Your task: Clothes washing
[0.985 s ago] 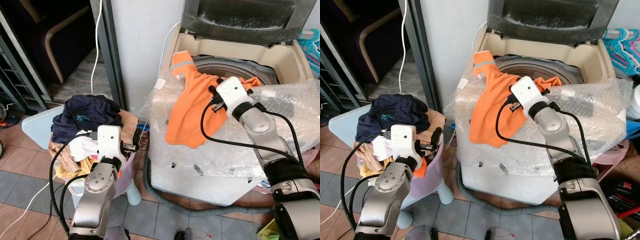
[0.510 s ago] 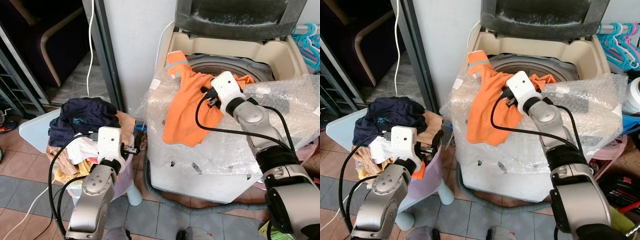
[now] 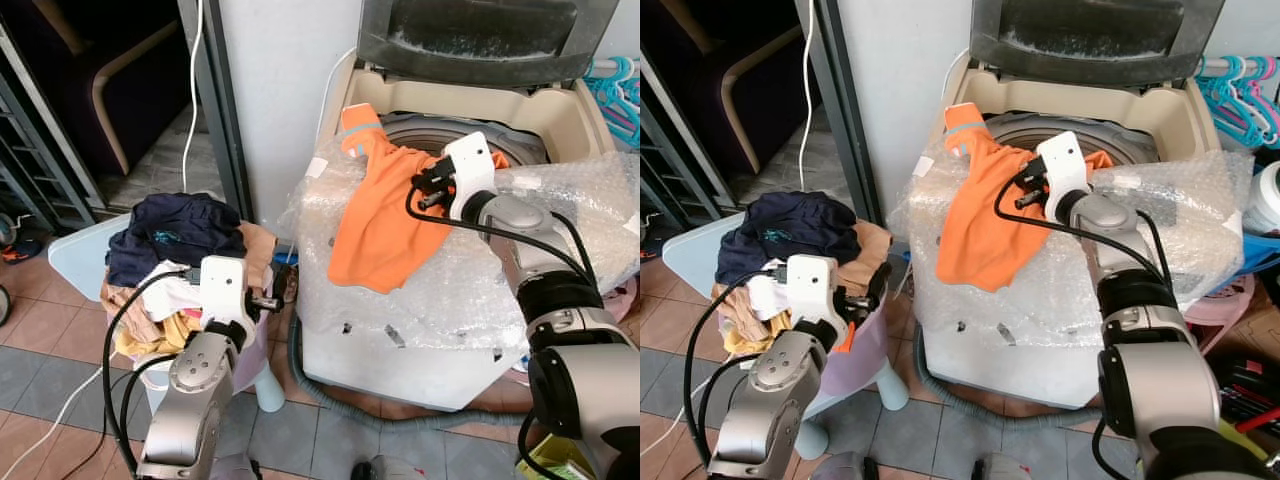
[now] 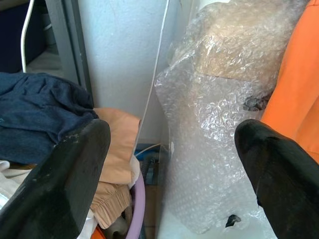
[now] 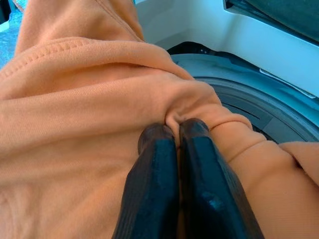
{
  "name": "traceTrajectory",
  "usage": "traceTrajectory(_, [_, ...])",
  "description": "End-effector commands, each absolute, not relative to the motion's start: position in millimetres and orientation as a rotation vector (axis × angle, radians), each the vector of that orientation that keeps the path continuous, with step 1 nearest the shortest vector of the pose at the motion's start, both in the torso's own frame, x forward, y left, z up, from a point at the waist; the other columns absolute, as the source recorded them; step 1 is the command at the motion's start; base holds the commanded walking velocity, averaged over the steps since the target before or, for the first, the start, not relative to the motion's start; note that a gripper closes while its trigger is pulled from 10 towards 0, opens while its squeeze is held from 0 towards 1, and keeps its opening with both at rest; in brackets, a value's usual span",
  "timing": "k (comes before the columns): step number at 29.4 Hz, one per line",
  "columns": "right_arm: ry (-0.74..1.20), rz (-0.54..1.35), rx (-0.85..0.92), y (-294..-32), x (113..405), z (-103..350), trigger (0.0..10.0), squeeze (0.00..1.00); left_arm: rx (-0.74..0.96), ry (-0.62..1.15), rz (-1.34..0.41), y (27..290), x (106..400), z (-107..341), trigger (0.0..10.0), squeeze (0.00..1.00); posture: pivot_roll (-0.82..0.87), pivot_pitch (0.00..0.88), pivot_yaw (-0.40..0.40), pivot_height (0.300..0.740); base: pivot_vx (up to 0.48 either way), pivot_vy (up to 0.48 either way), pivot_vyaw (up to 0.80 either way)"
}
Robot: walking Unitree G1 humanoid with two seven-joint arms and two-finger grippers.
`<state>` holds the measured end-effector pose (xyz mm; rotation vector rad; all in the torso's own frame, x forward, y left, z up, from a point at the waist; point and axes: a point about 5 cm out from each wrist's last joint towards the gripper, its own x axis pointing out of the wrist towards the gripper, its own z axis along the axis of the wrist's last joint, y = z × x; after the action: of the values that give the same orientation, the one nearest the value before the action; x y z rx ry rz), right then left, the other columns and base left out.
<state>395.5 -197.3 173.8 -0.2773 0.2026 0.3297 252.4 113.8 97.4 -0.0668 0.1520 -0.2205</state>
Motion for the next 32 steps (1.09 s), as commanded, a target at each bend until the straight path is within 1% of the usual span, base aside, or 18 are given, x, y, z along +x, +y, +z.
traceTrajectory(1, [0.143, 0.155, -0.304, -227.1, 401.2, 199.1, 0.0, 0.00, -0.063, 0.151, -0.203, 116.6, 253.8, 96.6, 10.0, 0.00, -0.04, 0.023, 0.003, 0.740, 0.000, 0.000, 0.00])
traceTrajectory(6, [-0.106, 0.022, -0.287, -241.9, 409.2, 266.7, 0.0, 0.00, -0.063, 0.153, -0.196, 117.2, 253.9, 95.3, 10.0, 0.00, -0.04, 0.020, -0.001, 0.740, 0.000, 0.000, 0.00])
traceTrajectory(7, [-0.216, -0.043, -0.267, -249.1, 408.4, 295.4, 0.0, 0.00, -0.064, 0.153, -0.195, 116.8, 254.4, 95.1, 10.0, 0.00, -0.04, 0.020, -0.001, 0.740, 0.000, 0.000, 0.00])
traceTrajectory(9, [-0.321, -0.136, -0.290, -259.6, 404.2, 323.0, 0.0, 0.00, -0.065, 0.150, -0.190, 116.6, 255.2, 95.1, 10.0, 0.00, -0.04, 0.017, -0.002, 0.740, 0.000, 0.000, 0.00])
traceTrajectory(11, [-0.344, -0.157, -0.299, -262.2, 402.9, 329.4, 0.0, 0.00, -0.066, 0.149, -0.188, 116.6, 255.5, 95.1, 10.0, 0.00, -0.04, 0.017, -0.002, 0.740, 0.000, 0.000, 0.00])
traceTrajectory(12, [-0.301, -0.163, -0.383, -260.9, 404.5, 323.1, 1.3, 0.00, -0.066, 0.149, -0.186, 116.5, 255.9, 94.9, 10.0, 0.00, -0.05, 0.016, -0.005, 0.740, 0.000, 0.000, 0.00])
traceTrajectory(13, [-0.270, -0.143, -0.405, -258.8, 405.9, 316.8, 10.0, 0.00, -0.066, 0.149, -0.185, 116.3, 256.1, 94.8, 10.0, 0.00, -0.05, 0.015, -0.005, 0.740, 0.000, 0.000, 0.00])
traceTrajectory(15, [-0.230, -0.086, -0.393, -254.0, 407.7, 303.9, 10.0, 0.00, -0.067, 0.148, -0.184, 115.9, 256.4, 94.8, 10.0, 0.00, -0.05, 0.016, -0.005, 0.740, 0.000, 0.000, 0.00])
traceTrajectory(16, [-0.183, -0.018, -0.394, -247.7, 408.6, 283.9, 10.0, 1.00, -0.069, 0.148, -0.182, 115.3, 256.9, 94.9, 10.0, 0.00, -0.05, 0.019, -0.001, 0.740, 0.000, 0.000, 0.00])
traceTrajectory(18, [-0.160, 0.032, -0.408, -242.0, 408.3, 269.6, 10.0, 1.00, -0.069, 0.148, -0.182, 114.6, 257.2, 94.8, 10.0, 0.00, -0.05, 0.019, -0.001, 0.740, 0.000, 0.000, 0.00])
traceTrajectory(19, [-0.153, 0.073, -0.463, -236.2, 407.7, 260.9, 10.0, 1.00, -0.069, 0.149, -0.184, 114.4, 257.2, 94.5, 10.0, 0.00, -0.06, 0.020, 0.007, 0.740, 0.000, 0.000, 0.00])
traceTrajectory(20, [-0.153, 0.073, -0.463, -236.2, 407.7, 260.9, 10.0, 1.00, -0.069, 0.149, -0.184, 114.4, 257.2, 94.5, 10.0, 0.00, -0.06, 0.020, 0.007, 0.740, 0.000, 0.000, 0.00])
traceTrajectory(23, [-0.168, 0.194, -0.504, -220.3, 403.9, 243.2, 10.0, 1.00, -0.062, 0.157, -0.194, 114.9, 257.8, 92.8, 10.0, 0.00, -0.08, 0.018, 0.024, 0.740, 0.000, 0.000, 0.00])
traceTrajectory(24, [-0.215, 0.249, -0.520, -211.9, 400.0, 240.2, 10.0, 1.00, -0.059, 0.158, -0.199, 114.9, 258.9, 92.2, 10.0, 0.00, -0.09, 0.017, 0.029, 0.740, 0.000, 0.000, 0.00])
traceTrajectory(26, [-0.290, 0.279, -0.559, -205.6, 394.1, 241.6, 10.0, 1.00, -0.064, 0.159, -0.208, 114.2, 259.7, 92.1, 10.0, 0.00, -0.09, 0.016, 0.028, 0.740, 0.000, 0.000, 0.00])
traceTrajectory(27, [-0.404, 0.307, -0.619, -198.2, 382.5, 243.5, 10.0, 1.00, -0.075, 0.156, -0.215, 112.4, 260.6, 93.0, 10.0, 0.00, -0.10, 0.011, 0.025, 0.740, 0.000, 0.000, 0.00])
traceTrajectory(29, [-0.478, 0.324, -0.626, -191.7, 369.7, 241.6, 10.0, 1.00, -0.071, 0.156, -0.207, 112.2, 260.9, 92.4, 10.0, 0.00, -0.10, 0.004, 0.022, 0.740, 0.000, 0.000, 0.00])
traceTrajectory(32, [-0.521, 0.312, -0.604, -187.6, 352.5, 236.0, 10.0, 1.00, -0.070, 0.157, -0.199, 112.1, 260.3, 91.3, 10.0, 0.00, -0.10, 0.001, 0.020, 0.740, 0.000, 0.000, 0.00])
